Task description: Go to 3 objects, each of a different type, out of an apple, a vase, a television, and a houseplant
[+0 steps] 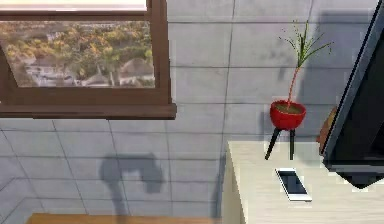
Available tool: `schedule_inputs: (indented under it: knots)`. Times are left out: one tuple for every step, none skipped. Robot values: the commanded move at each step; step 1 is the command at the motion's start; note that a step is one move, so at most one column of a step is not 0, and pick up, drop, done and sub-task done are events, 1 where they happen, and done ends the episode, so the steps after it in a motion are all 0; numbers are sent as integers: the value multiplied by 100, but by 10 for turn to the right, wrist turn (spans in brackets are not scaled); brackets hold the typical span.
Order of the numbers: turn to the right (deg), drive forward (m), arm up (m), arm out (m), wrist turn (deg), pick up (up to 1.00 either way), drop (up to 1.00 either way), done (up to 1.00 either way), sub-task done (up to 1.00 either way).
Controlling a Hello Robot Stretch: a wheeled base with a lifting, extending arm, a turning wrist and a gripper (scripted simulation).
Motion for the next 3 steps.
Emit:
schedule_inputs:
  knots:
    - [-450, 0, 0, 0, 0, 0, 0, 0, 0]
    - [-450, 0, 0, 0, 0, 0, 0, 0, 0]
    - [-450, 0, 0, 0, 0, 0, 0, 0, 0]
